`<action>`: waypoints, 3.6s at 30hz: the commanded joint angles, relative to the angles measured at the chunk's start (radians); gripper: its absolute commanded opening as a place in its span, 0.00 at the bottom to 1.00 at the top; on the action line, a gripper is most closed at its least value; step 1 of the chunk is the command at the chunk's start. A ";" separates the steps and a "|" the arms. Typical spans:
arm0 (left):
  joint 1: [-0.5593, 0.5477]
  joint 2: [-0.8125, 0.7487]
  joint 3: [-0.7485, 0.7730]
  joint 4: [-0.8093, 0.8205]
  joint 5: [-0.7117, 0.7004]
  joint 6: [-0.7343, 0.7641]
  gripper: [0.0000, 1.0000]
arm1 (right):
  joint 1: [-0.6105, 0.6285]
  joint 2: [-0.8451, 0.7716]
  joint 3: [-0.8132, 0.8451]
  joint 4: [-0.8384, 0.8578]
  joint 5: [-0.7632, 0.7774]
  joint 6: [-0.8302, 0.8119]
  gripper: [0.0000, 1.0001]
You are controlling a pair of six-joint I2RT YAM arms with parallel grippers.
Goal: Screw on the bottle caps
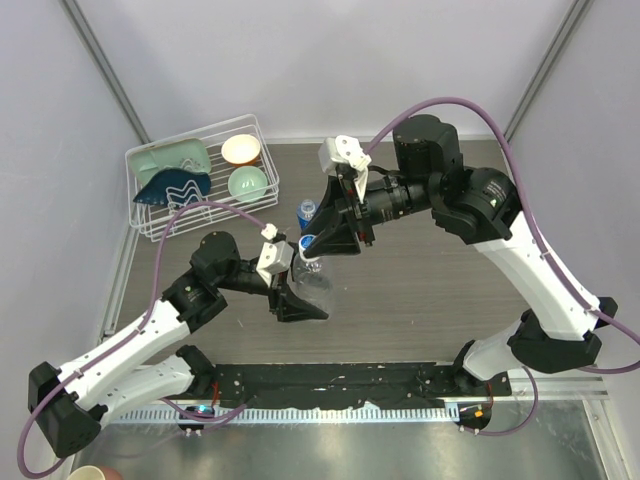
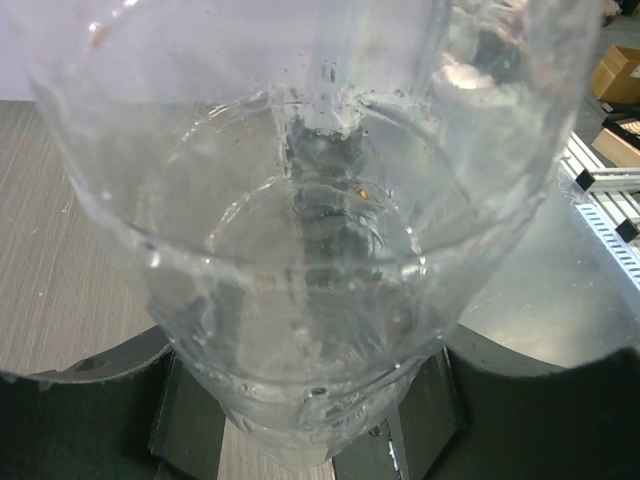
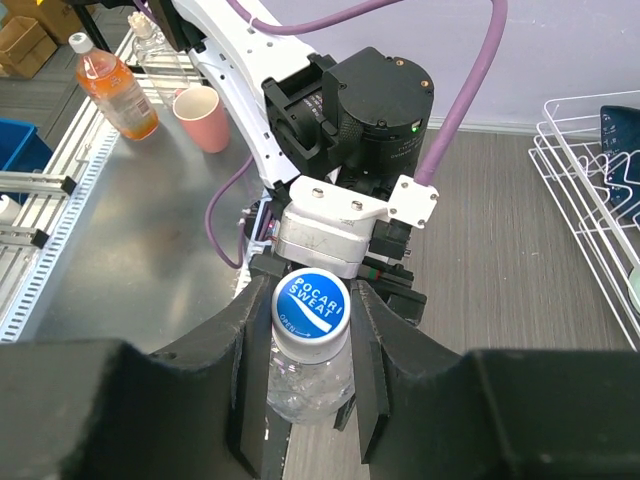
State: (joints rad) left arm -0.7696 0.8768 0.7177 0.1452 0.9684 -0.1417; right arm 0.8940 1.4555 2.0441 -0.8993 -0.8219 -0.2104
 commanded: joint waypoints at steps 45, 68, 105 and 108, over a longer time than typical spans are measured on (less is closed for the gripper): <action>0.044 0.011 0.019 0.143 -0.884 0.252 0.00 | 0.405 0.206 -0.069 -0.150 1.624 0.591 0.01; 0.043 -0.006 0.002 0.099 -0.840 0.194 0.00 | 0.434 0.174 0.195 -0.096 1.440 0.488 0.57; 0.050 -0.016 0.055 -0.124 0.204 0.093 0.00 | 0.054 -0.001 0.076 0.069 -0.005 0.054 0.69; 0.050 -0.015 0.052 -0.116 0.190 0.093 0.00 | 0.054 0.006 0.065 0.076 -0.011 0.059 0.69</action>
State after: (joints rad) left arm -0.7242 0.8639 0.7391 0.0135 1.1492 -0.0437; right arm 0.9489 1.4742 2.1174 -0.8890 -0.7750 -0.1638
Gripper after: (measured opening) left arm 0.593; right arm 0.693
